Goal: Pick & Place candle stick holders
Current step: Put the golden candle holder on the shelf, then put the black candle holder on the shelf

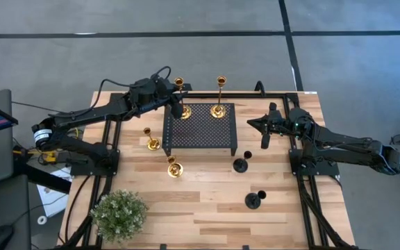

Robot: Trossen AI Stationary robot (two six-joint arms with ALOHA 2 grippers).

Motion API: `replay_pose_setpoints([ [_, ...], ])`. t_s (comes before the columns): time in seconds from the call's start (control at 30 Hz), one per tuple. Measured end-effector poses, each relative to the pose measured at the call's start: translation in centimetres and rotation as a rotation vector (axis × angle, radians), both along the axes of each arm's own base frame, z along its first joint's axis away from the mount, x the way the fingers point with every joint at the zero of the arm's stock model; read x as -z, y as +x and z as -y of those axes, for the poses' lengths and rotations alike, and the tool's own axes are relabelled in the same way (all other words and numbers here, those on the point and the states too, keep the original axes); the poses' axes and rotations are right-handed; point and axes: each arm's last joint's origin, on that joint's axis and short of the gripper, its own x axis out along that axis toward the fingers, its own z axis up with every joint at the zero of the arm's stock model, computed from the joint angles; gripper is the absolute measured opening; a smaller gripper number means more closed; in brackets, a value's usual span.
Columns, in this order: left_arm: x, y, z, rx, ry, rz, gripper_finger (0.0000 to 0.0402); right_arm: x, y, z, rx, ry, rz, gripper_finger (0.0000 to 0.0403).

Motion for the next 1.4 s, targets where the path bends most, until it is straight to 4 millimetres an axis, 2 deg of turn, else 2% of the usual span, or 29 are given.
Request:
replay_pose_setpoints([
  [0.43, 0.0, 0.0, 0.0, 0.0, -0.002, 0.001, 0.0219, 0.0, 0.0, 0.0, -0.001, 0.0, 0.0, 0.0001],
  [0.83, 0.0, 0.0, 0.0, 0.001, -0.002, 0.001, 0.027, 0.0, 0.0, 0.0, -0.001, 0.0, 0.0, 0.0001],
  [1.1, -0.2, -0.2, 0.1, 0.002, 0.0, 0.007, 0.0281, 0.0, 0.0, 0.0, -0.002, 0.001, -0.001, 0.0001],
  [1.4, -0.7, -2.4, 1.1, 0.003, -0.02, -0.036, 0.0281, 0.0, 0.0, 0.0, -0.002, 0.002, -0.003, 0.0001],
])
